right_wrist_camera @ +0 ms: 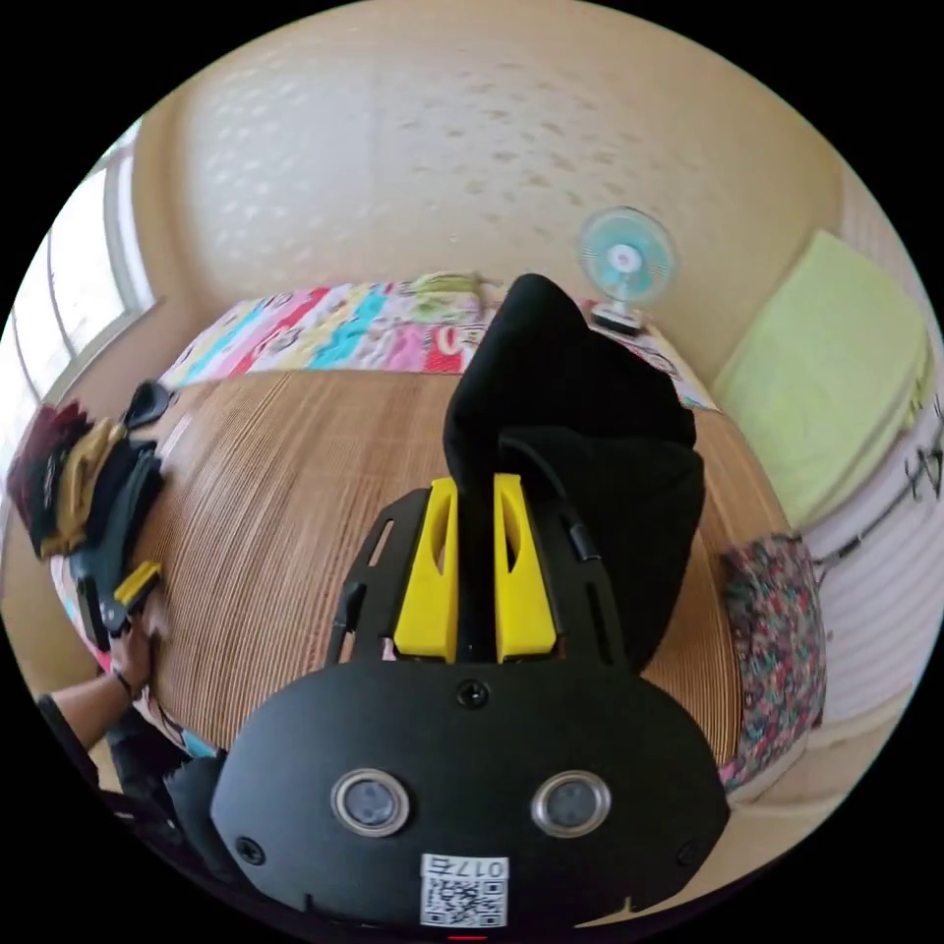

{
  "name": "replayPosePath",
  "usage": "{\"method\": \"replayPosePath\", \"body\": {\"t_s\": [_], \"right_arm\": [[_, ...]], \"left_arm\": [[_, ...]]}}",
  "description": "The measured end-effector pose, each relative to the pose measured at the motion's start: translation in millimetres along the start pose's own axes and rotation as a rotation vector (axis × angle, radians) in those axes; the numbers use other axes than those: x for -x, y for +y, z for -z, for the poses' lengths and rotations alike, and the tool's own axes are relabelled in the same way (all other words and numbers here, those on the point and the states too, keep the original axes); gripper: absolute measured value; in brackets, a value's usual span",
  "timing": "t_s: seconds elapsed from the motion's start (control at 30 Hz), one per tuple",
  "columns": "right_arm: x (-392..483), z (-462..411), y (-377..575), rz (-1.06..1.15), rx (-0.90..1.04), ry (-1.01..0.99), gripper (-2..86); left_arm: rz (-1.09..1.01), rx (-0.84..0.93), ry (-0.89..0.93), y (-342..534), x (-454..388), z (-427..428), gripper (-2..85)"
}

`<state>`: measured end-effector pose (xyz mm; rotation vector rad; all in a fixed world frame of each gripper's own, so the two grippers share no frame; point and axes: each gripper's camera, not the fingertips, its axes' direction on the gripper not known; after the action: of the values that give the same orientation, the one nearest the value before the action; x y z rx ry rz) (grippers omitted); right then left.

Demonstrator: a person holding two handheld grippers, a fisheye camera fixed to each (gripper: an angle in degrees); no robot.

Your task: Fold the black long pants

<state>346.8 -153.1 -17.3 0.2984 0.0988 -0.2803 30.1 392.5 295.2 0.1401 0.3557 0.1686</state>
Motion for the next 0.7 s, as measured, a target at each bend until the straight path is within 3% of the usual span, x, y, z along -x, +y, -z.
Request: {"method": "replayPosePath", "body": {"t_s": [0.07,0.23,0.3,0.37,0.53,0.7], "right_arm": [[96,-42,7,0.199,0.046,-0.128,6.7],[232,-136,82,0.520,0.291,-0.289,6.8],[231,-129,106,0.483,0.146,-0.292,6.5],[205,-128,105,0.355,0.191,-0.392,6.0],[166,-128,129,0.347,0.268,-0.622,5.8],[179,-112,127,0.416,0.296,-0.470,6.7]], "left_arm": [[0.026,0.003,0.011,1,9,-2,1.8],[0.008,0.005,0.006,2,11,-5,0.0],[0.019,0.005,0.011,1,15,-6,-0.1],[0.024,0.007,0.009,1,18,-8,-0.2],[0.013,0.009,0.000,-3,18,-11,-0.4],[0.019,0.008,0.008,-8,22,-13,-0.4]]}}
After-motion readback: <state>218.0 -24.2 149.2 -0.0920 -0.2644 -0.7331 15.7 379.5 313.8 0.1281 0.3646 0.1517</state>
